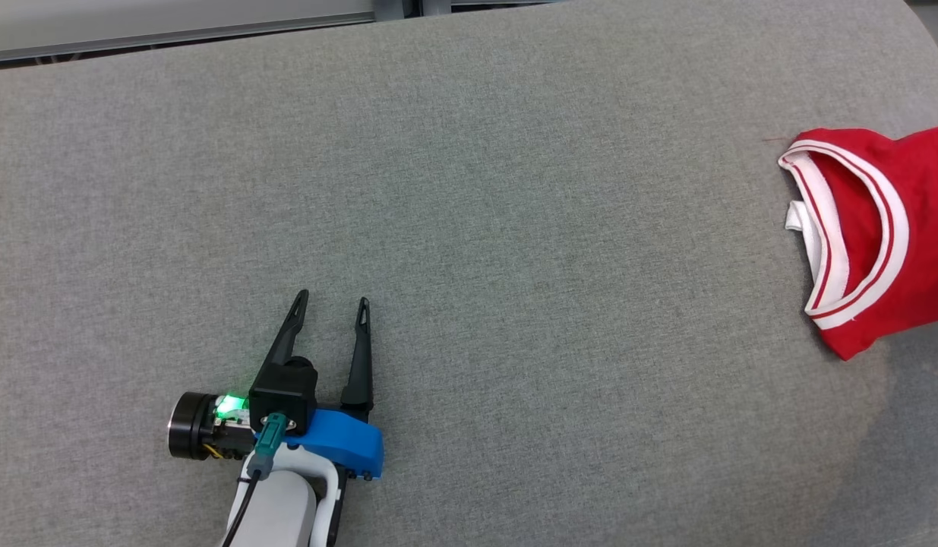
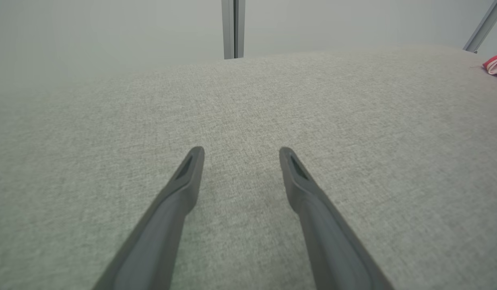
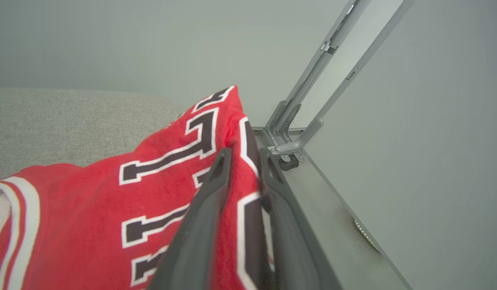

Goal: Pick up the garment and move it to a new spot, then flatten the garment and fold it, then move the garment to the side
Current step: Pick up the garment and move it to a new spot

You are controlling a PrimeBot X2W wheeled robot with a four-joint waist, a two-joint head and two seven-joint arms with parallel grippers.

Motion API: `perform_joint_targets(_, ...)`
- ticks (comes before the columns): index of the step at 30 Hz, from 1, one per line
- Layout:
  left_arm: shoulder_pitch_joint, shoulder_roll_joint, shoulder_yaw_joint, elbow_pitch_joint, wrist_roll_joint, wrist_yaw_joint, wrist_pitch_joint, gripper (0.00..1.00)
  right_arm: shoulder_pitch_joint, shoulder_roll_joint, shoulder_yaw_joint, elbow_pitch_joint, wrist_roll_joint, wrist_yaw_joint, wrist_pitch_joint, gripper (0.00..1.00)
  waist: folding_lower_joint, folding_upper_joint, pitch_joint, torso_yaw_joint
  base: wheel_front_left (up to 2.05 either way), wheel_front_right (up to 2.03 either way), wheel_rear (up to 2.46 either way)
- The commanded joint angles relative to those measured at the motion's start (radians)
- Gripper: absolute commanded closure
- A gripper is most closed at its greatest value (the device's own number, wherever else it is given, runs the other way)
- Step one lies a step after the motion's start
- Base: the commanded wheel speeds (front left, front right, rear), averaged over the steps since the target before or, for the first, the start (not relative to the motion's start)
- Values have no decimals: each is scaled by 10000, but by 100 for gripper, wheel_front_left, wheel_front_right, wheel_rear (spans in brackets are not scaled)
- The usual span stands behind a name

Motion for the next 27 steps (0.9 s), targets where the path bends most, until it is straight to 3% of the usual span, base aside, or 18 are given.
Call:
perform_joint_targets(1,-191,6,-20,13,35,-40,-27,0,-185,-11,-299,-256,-280,-3,-56,0,-1,-2,13,40,0,0,0)
perform_joint_targets(4,-224,9,-61,47,-47,-1,-27,0,-289,501,-728,-956,-669,-1,-52,0,-1,-2,-46,76,0,0,0)
perform_joint_targets(7,-115,4,-28,33,-124,86,-27,0,-308,1028,-515,-1671,-362,-1,-52,0,-1,-2,-210,99,0,0,0)
perform_joint_targets(14,253,4,184,-59,-370,246,-27,0,763,2440,1613,-3441,1544,-1,-47,0,-1,-2,-767,234,0,0,0)
perform_joint_targets(20,543,4,339,-149,-598,388,-27,0,2337,3105,3196,-4415,2829,-1,-49,0,-1,-2,-1311,539,0,0,0)
perform_joint_targets(27,1066,1,684,-152,-792,532,-27,0,4104,3570,4030,-4536,3339,-1,-49,0,-1,-2,-2058,873,0,0,0)
